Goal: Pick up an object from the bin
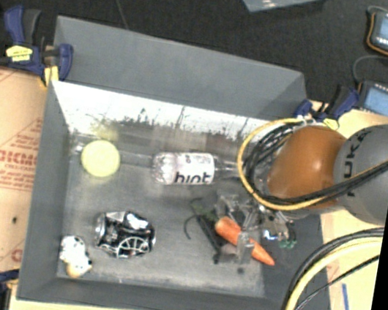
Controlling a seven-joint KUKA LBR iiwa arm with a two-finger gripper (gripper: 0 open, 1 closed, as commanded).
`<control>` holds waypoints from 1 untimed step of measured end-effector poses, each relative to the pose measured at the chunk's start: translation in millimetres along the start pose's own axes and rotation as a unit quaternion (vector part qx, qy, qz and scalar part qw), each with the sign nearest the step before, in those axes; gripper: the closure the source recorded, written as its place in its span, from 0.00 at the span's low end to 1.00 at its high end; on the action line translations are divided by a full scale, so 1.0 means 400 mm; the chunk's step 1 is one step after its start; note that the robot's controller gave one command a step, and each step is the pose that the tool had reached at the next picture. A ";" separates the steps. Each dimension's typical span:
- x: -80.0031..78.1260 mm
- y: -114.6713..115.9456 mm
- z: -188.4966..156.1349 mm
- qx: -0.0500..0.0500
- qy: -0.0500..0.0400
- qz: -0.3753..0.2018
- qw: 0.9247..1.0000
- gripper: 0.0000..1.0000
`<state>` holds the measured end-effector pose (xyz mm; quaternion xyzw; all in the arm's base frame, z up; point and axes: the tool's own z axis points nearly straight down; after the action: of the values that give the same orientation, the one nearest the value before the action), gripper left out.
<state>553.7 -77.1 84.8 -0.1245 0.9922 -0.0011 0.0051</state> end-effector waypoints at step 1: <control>-0.010 0.038 -0.003 0.001 -0.002 0.055 0.998 1.00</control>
Offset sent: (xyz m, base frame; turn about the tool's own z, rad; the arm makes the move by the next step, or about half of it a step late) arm 0.0000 0.0000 0.0000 0.0000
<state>553.7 -61.3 85.9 -0.0696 0.9975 -0.0015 0.0074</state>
